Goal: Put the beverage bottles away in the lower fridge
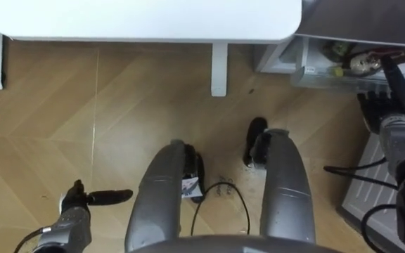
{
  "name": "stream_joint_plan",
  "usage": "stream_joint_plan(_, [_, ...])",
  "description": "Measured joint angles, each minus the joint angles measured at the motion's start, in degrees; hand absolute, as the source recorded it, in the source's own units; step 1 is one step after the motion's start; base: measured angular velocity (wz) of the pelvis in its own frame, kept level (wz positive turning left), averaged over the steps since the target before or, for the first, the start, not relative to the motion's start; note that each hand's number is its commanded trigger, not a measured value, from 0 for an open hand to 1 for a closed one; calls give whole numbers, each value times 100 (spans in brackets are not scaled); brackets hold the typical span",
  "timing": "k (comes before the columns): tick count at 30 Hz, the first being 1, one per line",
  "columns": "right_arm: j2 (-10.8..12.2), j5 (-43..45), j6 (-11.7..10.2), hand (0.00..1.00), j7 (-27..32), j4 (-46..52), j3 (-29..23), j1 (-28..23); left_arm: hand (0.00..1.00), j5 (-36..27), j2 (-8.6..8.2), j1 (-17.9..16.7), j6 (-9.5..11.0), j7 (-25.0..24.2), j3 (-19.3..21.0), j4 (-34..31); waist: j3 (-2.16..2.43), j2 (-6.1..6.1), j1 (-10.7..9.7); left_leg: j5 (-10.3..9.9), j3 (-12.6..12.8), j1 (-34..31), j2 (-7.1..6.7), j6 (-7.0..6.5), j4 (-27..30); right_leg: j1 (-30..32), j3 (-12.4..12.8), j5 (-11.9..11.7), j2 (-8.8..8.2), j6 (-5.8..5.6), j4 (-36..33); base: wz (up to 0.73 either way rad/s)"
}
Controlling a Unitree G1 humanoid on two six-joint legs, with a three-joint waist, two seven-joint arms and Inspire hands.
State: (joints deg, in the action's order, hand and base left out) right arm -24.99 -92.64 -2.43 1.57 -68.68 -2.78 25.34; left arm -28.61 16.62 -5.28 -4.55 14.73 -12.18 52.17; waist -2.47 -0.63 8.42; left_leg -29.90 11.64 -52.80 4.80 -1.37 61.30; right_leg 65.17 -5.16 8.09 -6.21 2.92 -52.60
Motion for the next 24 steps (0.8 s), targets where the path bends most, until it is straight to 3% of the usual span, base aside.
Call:
stream_joint_plan(4, [-90, -35, 5, 0, 589, 235, 156, 55, 0, 0, 59, -326, 26, 12, 79, -298, 12, -37, -5, 43, -61, -52, -59, -15, -47, 4, -147, 8, -223, 1, 24, 13])
stream_joint_plan(10, [-240, -33, -149, 0, 836, 259, 325, 187, 0, 3, 146, -384, 185, -38, 303, -96, -6, -126, 148, 257, -168, -46, -204, -21, -286, -74, -439, 1, -527, 131, 104, 20])
stream_joint_plan(12, [-266, -33, -238, 0, 835, 258, 373, 275, 0, -3, 318, -440, 228, -108, 302, -63, -8, -127, 292, 328, -345, -48, -269, 63, -346, -161, -618, 69, -619, 213, 99, 41])
stream_joint_plan(14, [-250, -111, -290, 0, 694, 207, 407, 253, 0, -58, 424, -597, 241, -179, 287, -28, -13, -134, 274, 381, -507, -32, -366, 139, -393, -258, -768, 147, -686, 233, 98, 38])
stream_joint_plan(19, [-253, -180, -309, 0, 553, 216, 594, 251, 0, -63, 451, -722, 204, -342, 239, 103, -21, -145, 354, 440, -668, -76, -372, 307, -416, -336, -1047, 253, -836, 297, 141, 17])
stream_joint_plan(21, [-255, -299, -438, 0, 605, 233, 600, 252, 0, -67, 452, -722, 220, -381, 240, 82, -21, -144, 501, 504, -715, -120, -364, 423, -442, -351, -1212, 288, -937, 254, 151, 8])
stream_joint_plan(22, [-259, -375, -464, 0, 657, 282, 599, 253, 0, -67, 451, -722, 232, -392, 240, 82, -22, -145, 523, 525, -724, -133, -359, 460, -466, -351, -1253, 328, -972, 192, 151, 5])
stream_joint_plan(23, [-262, -419, -520, 0, 808, 428, 605, 253, 0, -64, 447, -731, 244, -416, 239, 81, -21, -145, 605, 563, -773, -155, -356, 505, -516, -361, -1346, 414, -1001, 61, 184, 0])
stream_joint_plan(24, [-260, -419, -568, 0, 838, 544, 618, 260, 0, -93, 447, -772, 254, -416, 240, 82, -21, -144, 647, 622, -887, -164, -411, 520, -569, -405, -1563, 512, -1146, 8, 204, -5])
